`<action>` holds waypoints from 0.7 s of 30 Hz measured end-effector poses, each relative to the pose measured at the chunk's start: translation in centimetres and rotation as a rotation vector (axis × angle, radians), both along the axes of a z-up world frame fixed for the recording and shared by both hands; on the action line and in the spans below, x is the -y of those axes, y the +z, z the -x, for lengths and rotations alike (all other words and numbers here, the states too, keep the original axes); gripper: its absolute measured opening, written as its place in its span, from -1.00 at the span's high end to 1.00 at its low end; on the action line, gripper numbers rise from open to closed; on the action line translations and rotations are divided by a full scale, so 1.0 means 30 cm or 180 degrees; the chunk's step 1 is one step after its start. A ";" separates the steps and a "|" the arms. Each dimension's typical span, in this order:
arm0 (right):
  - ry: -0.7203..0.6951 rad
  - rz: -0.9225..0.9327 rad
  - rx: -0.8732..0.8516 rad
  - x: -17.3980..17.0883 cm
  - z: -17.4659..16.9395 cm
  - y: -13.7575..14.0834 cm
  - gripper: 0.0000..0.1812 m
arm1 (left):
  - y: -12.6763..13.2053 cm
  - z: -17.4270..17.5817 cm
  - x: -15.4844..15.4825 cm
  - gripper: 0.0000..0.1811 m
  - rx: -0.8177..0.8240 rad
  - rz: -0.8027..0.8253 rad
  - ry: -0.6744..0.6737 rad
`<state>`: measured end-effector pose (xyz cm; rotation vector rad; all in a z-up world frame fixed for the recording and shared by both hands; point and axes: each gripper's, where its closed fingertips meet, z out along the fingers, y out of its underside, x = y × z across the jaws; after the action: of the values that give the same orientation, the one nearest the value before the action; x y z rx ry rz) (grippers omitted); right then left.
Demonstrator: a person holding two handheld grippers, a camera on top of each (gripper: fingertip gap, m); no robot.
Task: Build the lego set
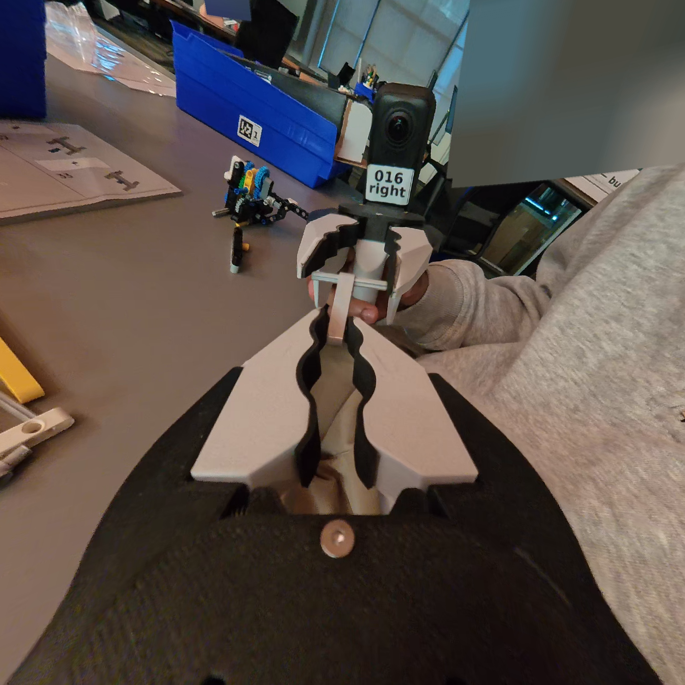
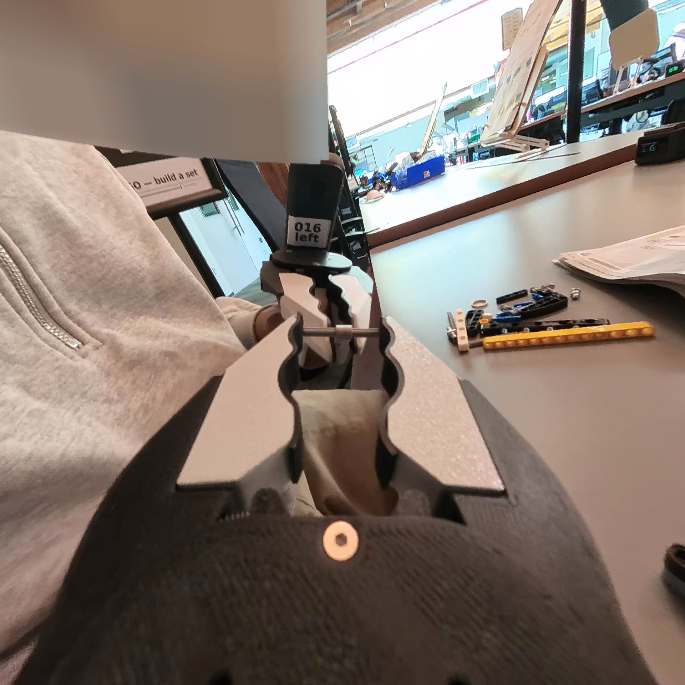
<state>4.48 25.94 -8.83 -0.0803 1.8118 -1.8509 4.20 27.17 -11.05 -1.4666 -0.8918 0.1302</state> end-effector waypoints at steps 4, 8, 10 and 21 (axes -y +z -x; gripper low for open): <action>0.0015 -0.0011 0.0028 -0.004 0.005 0.001 0.56 | 0.020 0.000 0.010 0.92 -0.0014 -0.0147 0.0004; -0.0005 0.0043 0.0114 -0.006 0.016 0.014 0.56 | 0.046 0.000 0.024 0.91 -0.0044 -0.0350 0.0016; -0.0026 0.0084 0.0155 -0.009 0.024 0.023 0.56 | 0.052 0.001 0.032 0.85 -0.0023 -0.0431 0.0024; 0.0032 0.0142 0.0210 -0.006 0.014 0.035 0.57 | 0.059 -0.008 0.020 0.95 -0.0029 -0.0474 -0.0053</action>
<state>4.06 26.14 -7.77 -0.0443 1.7228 -1.8654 4.45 26.56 -9.28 -1.3335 -0.8634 0.0567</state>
